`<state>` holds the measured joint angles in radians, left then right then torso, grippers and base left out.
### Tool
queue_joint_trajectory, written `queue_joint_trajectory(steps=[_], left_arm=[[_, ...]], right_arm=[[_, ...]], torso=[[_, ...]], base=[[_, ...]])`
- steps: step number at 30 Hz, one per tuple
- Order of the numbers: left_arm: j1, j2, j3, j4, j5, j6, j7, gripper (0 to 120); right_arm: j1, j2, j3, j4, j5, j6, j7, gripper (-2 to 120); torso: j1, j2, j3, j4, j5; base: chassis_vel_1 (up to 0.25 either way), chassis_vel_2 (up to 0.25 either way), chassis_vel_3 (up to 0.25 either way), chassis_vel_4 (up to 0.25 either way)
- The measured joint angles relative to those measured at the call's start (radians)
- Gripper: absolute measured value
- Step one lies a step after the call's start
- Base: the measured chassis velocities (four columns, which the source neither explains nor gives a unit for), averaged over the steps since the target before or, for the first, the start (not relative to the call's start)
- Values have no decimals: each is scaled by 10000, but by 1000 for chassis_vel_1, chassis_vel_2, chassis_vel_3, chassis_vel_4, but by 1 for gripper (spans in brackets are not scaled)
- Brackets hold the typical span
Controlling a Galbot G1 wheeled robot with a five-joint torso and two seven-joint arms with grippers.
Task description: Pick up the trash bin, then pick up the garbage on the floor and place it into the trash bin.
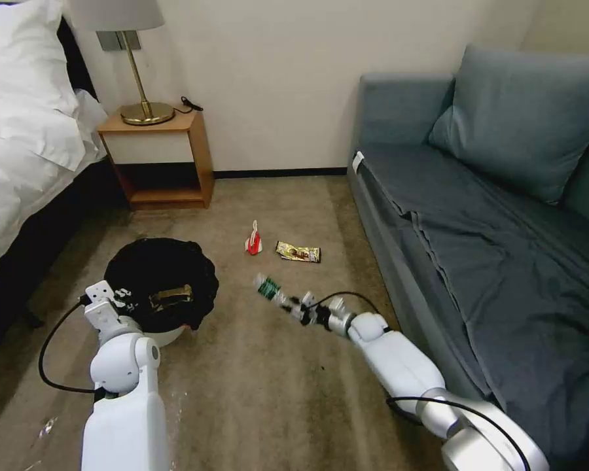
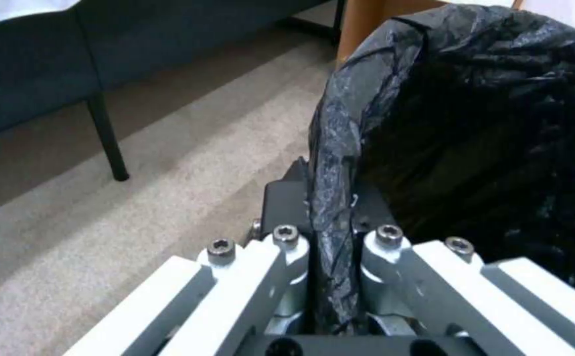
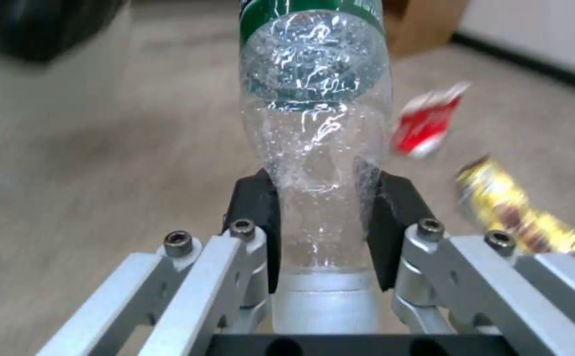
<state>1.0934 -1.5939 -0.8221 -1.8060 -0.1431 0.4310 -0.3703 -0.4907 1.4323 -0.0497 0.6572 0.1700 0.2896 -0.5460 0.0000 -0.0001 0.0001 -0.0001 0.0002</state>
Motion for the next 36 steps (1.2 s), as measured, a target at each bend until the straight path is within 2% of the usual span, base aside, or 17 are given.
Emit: queue_joint_trajectory(steps=[4, 11, 23, 27, 36], left_arm=[[8, -20, 34, 6, 22, 0, -10, 4], [23, -83, 77, 56, 124, -34, -32, 4], [6, -111, 92, 129, 134, -86, -43, 4], [-12, -128, 108, 169, 135, -118, -44, 4], [-37, -140, 144, 238, 148, -172, -44, 4]], right_arm=[[179, 63, -221, 214, 333, 105, 332, 23], [717, 623, -1048, 871, 706, 339, 1181, 23], [1483, 1499, -2795, 2611, 1348, -205, 2476, 23], [1621, 1770, -3341, 2686, 1368, -288, 2754, 23], [1408, 1779, -3908, 2164, 910, -246, 2934, 23]], torso=[[0, 0, 0, -1, -1], [0, 0, 0, 1, -3], [0, 0, 0, 2, -4], [0, 0, -1, 5, -3], [0, 0, 0, 0, -4]], base=[[0, 0, 0, 0], [0, 0, 0, 0], [0, 0, 0, 0], [0, 0, 0, 0], [0, 0, 0, 0]])
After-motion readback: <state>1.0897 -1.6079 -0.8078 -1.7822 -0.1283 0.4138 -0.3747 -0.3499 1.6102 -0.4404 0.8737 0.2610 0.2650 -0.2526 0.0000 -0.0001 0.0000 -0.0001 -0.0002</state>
